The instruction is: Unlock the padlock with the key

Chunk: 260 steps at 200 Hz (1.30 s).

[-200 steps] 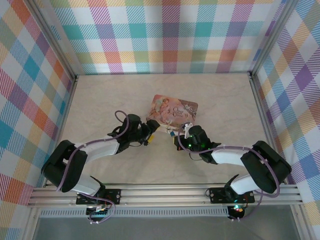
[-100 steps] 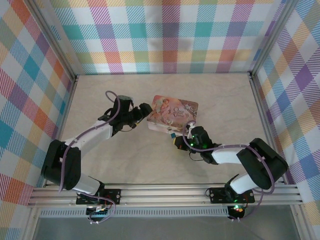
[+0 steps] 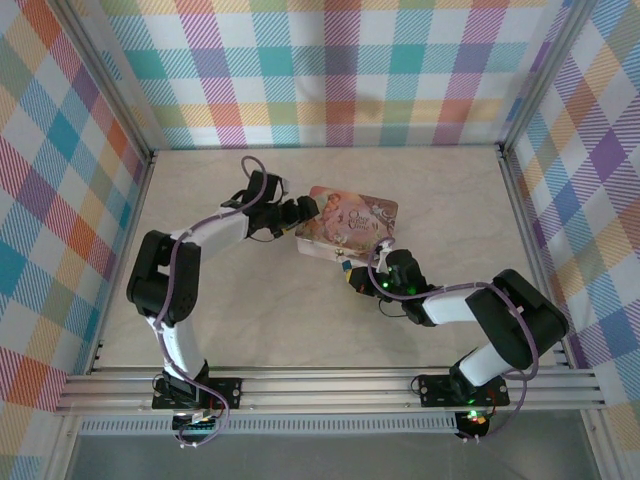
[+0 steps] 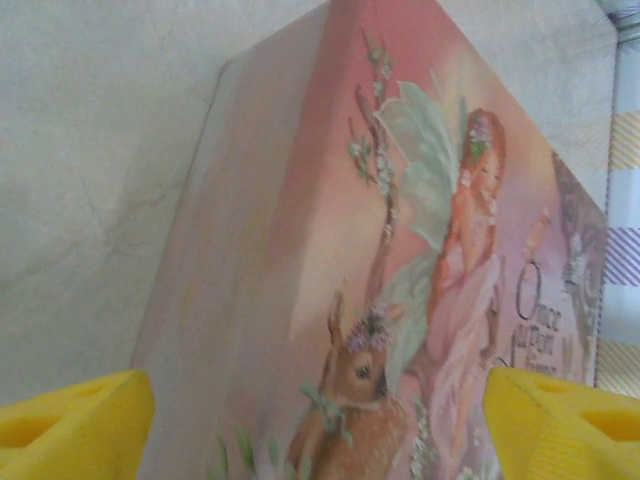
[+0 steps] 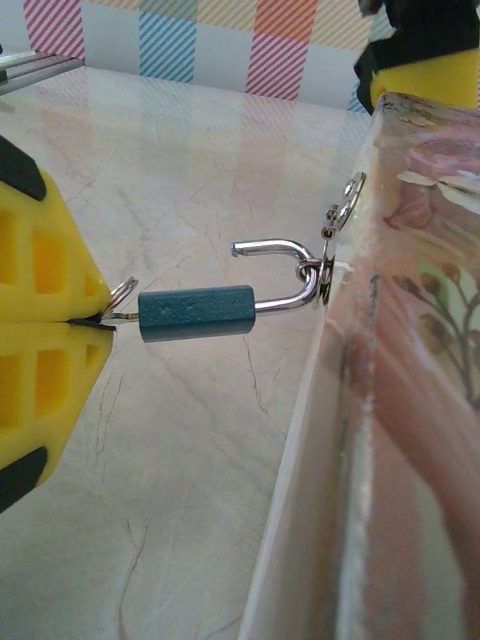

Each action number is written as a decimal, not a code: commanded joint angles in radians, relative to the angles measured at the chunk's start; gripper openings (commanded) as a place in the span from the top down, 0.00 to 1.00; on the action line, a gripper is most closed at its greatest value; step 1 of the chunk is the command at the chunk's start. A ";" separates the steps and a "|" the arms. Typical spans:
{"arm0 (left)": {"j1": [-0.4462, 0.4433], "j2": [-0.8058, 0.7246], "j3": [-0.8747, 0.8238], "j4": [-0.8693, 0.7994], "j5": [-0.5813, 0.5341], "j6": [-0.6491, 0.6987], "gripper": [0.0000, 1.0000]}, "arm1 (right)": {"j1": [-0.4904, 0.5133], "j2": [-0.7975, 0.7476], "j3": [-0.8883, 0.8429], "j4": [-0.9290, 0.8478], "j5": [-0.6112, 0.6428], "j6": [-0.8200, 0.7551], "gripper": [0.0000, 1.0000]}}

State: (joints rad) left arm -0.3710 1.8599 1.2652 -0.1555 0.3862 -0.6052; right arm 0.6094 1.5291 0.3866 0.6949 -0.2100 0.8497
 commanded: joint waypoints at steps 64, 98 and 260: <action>-0.012 0.106 0.006 -0.063 0.000 0.058 0.32 | -0.015 -0.082 0.001 -0.196 0.036 -0.058 0.72; -0.012 0.090 -0.031 -0.062 -0.017 0.059 0.34 | -0.025 -0.170 0.016 -0.293 0.044 -0.116 0.62; -0.052 -0.226 -0.407 -0.029 -0.058 -0.025 0.36 | -0.192 0.005 0.198 -0.130 -0.238 -0.342 0.34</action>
State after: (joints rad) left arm -0.4000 1.6539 0.9302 -0.0475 0.3717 -0.6151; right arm 0.4252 1.5101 0.5350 0.5034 -0.3859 0.5816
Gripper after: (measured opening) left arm 0.642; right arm 0.657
